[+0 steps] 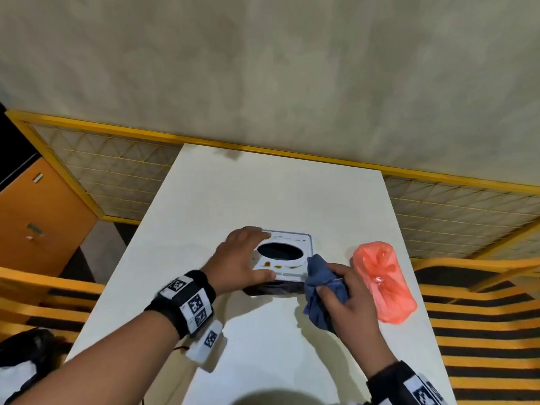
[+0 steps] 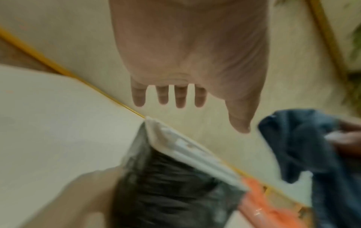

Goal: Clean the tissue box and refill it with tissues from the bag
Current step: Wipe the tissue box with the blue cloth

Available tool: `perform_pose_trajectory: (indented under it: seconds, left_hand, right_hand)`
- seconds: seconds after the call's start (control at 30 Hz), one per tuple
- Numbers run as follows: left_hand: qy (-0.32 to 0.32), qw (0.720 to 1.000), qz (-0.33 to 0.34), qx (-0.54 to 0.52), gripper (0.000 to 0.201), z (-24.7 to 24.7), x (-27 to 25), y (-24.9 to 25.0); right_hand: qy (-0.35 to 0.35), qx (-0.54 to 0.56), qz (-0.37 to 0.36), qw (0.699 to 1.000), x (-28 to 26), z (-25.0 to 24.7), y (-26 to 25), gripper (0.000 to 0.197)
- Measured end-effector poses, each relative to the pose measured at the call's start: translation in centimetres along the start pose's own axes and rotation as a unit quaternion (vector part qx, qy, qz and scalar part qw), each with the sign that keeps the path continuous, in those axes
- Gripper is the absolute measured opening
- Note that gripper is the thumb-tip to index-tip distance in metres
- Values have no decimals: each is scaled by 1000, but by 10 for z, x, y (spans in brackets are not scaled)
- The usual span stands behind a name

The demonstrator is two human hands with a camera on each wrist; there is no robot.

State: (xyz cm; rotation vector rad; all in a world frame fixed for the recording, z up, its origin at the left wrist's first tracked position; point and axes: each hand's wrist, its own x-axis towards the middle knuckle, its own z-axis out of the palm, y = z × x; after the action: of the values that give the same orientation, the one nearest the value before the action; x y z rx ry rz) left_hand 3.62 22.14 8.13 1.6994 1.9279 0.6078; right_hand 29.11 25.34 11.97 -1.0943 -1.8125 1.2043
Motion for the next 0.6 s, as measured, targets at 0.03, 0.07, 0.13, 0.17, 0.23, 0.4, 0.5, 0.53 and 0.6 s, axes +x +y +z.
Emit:
perform_pose_trajectory:
  seconds: [0.03, 0.07, 0.13, 0.17, 0.23, 0.4, 0.5, 0.53, 0.6]
  left_hand:
    - [-38, 998, -13, 50, 103, 0, 9, -11]
    - [-79, 993, -30, 84, 117, 1, 18, -21]
    - [-138, 981, -42, 130, 130, 6, 30, -33]
    - [-151, 978, -41, 138, 131, 9, 33, -36]
    - [-148, 980, -34, 128, 131, 15, 35, -39]
    - [-94, 993, -1, 72, 127, 30, 30, -47]
    - [-109, 991, -11, 82, 133, 32, 32, -53]
    - [-113, 989, -21, 87, 134, 32, 33, -54]
    - [-128, 987, -34, 90, 134, 31, 33, -53]
  right_hand:
    - [4, -32, -20, 999, 3, -1, 4, 33]
    - [5, -83, -44, 996, 8, -1, 10, 25]
    - [2, -169, -73, 983, 17, 5, 21, 23]
    - [-12, -198, -85, 977, 20, 11, 27, 28]
    - [-49, -249, -130, 959, 28, 33, 31, 31]
    - [-168, -323, -200, 910, 42, 89, 45, 23]
    - [-179, -360, -199, 894, 50, 89, 54, 23]
    - [-163, -364, -198, 895, 53, 82, 58, 22]
    - [-128, -369, -185, 902, 59, 61, 69, 26]
